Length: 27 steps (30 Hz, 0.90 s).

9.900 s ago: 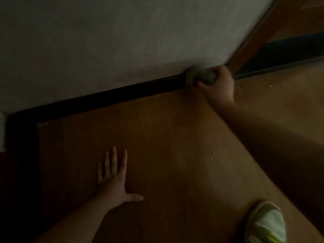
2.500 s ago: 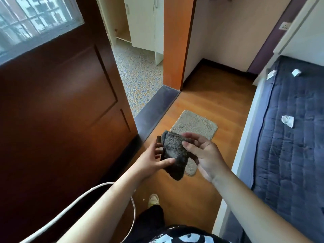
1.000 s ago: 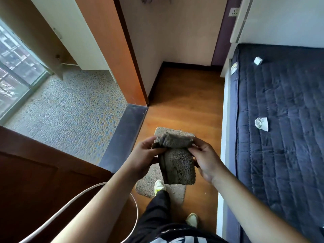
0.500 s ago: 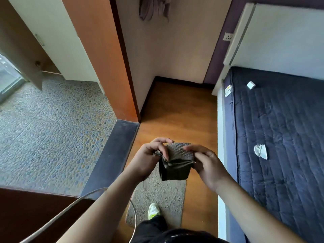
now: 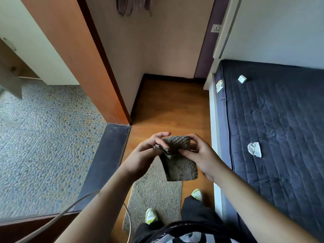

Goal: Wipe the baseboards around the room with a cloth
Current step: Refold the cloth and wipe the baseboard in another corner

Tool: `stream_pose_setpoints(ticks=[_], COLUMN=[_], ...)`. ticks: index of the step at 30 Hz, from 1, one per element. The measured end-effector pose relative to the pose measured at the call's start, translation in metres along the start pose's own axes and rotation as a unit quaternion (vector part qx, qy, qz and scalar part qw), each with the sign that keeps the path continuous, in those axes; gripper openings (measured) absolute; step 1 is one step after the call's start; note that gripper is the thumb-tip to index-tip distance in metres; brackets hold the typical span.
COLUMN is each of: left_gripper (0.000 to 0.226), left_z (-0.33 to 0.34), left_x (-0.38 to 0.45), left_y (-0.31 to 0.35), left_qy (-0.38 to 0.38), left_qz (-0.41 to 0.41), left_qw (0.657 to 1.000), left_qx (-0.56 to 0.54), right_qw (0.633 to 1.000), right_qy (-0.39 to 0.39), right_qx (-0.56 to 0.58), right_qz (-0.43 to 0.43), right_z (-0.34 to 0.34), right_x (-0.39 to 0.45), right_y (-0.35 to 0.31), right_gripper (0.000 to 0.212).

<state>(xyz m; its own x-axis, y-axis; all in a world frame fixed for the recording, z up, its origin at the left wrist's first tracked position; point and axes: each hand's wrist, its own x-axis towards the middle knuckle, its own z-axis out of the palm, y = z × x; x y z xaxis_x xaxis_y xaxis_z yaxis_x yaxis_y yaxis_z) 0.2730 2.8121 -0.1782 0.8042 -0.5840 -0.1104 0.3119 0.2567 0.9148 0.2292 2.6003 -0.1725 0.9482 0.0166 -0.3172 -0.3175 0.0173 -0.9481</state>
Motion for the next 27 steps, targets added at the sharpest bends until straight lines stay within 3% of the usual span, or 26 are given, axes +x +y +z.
stream_pose_setpoints(ticks=[2,6,9,13,16,18,22,27], left_gripper=[0.027,0.06,0.046,0.032,0.029,0.028,0.028,0.023], left_z=[0.009,0.051,0.075,0.096,0.108,0.109,0.107,0.091], left_x=[0.023,0.077,0.117,0.155,0.172,0.181,0.197,0.22], left_y=[0.0,0.001,0.001,0.003,0.006,0.009,0.012,0.015], left_qy=[0.03,0.081,0.1,0.138,0.136,0.141,0.153,0.115], left_qz=[-0.049,-0.126,-0.133,-0.084,-0.054,-0.043,-0.004,0.108], left_qw=[0.998,0.981,0.963,0.946,0.957,0.955,0.912,0.864], left_qx=[-0.041,0.121,0.212,0.283,0.249,0.258,0.38,0.478], right_qw=[1.0,1.0,1.0,0.999,0.999,0.998,0.997,0.987], right_qy=[0.002,0.006,0.011,0.026,-0.022,-0.055,-0.069,-0.093], right_qx=[0.005,-0.002,-0.003,0.004,-0.013,-0.025,0.013,0.127], right_qz=[-0.001,-0.012,-0.017,-0.022,-0.024,-0.023,-0.024,0.028], right_z=[-0.023,-0.074,-0.112,-0.148,-0.167,-0.177,-0.186,-0.187], right_x=[0.011,0.037,0.056,0.077,0.087,0.093,0.108,0.131], right_y=[-0.005,-0.012,-0.017,-0.025,-0.03,-0.034,-0.042,-0.051], right_gripper=[0.024,0.023,0.024,0.027,0.042,0.036,0.019,0.027])
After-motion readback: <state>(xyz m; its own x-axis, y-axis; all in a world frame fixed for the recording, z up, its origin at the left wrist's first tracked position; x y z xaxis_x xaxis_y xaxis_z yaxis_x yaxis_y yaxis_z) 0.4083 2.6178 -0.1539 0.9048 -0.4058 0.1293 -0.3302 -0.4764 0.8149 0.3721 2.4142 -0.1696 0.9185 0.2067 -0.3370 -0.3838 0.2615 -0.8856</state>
